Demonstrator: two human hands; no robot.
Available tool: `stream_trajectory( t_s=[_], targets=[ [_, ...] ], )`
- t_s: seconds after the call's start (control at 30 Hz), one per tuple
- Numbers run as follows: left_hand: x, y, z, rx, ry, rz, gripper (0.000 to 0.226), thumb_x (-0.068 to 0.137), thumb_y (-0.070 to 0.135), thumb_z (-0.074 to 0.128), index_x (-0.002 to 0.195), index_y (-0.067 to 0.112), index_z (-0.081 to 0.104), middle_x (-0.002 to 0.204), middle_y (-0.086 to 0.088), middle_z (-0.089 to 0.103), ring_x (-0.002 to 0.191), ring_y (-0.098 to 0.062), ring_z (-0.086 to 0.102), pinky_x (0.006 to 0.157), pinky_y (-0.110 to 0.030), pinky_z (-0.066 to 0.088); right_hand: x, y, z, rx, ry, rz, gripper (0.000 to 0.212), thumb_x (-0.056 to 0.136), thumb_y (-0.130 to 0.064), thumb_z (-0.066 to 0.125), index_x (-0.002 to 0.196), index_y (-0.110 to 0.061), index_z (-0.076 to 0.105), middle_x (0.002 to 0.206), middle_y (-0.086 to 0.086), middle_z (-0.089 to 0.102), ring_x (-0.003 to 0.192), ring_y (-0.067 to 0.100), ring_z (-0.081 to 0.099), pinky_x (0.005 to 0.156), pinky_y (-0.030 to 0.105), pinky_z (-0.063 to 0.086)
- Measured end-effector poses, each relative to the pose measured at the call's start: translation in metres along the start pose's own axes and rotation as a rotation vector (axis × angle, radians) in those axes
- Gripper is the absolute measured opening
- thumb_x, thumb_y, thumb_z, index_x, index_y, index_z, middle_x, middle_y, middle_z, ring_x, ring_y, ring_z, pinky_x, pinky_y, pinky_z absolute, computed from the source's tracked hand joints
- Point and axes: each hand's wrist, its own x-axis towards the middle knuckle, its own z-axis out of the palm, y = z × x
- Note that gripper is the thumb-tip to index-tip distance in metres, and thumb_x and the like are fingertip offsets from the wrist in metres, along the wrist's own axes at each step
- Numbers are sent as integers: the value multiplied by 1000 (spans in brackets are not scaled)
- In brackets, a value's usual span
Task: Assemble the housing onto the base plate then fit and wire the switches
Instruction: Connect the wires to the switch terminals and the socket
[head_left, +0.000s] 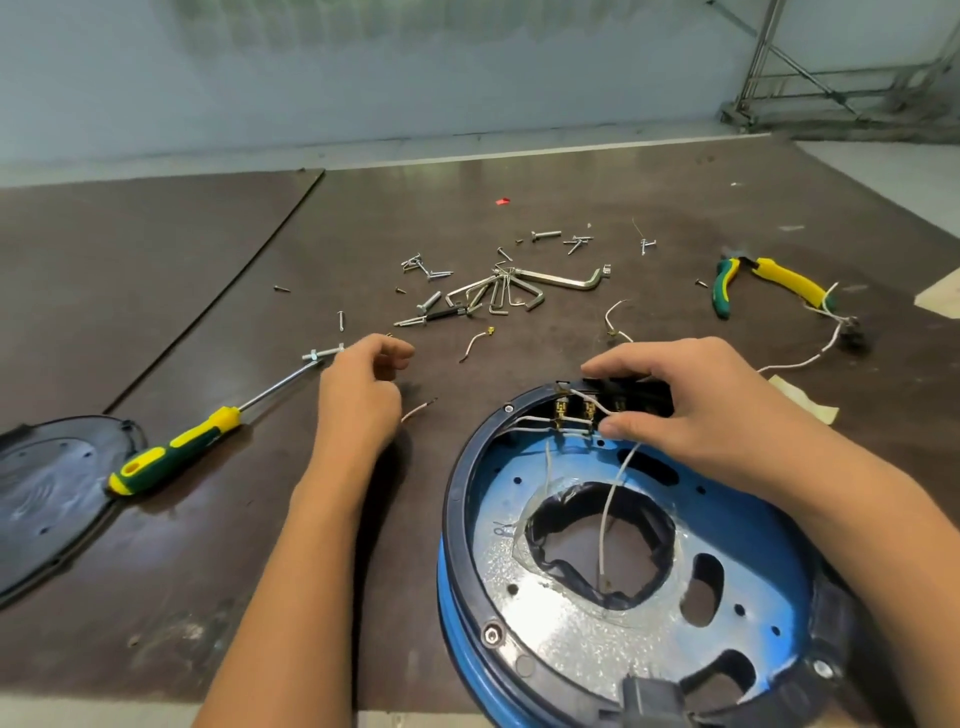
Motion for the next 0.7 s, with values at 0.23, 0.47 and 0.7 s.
stream_trajectory(
  t_s=[0.23, 0.47, 0.7],
  targets=[
    [-4, -1, -41, 50, -150, 19, 27, 94, 3, 53, 98, 22, 72, 91, 2, 72, 84, -13, 63, 74, -27, 50, 1, -2, -1, 64, 4, -28, 61, 69, -68, 61, 117, -33, 70, 106, -16, 71, 99, -2, 63, 83, 13, 46],
    [-18, 2, -58, 347, -262, 98, 23, 91, 5, 64, 103, 22, 73, 95, 5, 72, 86, -7, 63, 73, -15, 41, 2, -3, 0, 105, 27, -20, 61, 71, -72, 52, 112, -33, 72, 100, -16, 72, 95, -9, 62, 80, 12, 47],
    [-11, -13, -55, 350, -143, 56, 11, 94, 20, 63, 97, 27, 71, 91, 5, 65, 74, -5, 54, 71, -27, 38, 2, -4, 0, 80, 22, -10, 57, 72, -70, 54, 112, -33, 71, 101, -17, 71, 97, -6, 63, 83, 18, 49]
  ],
)
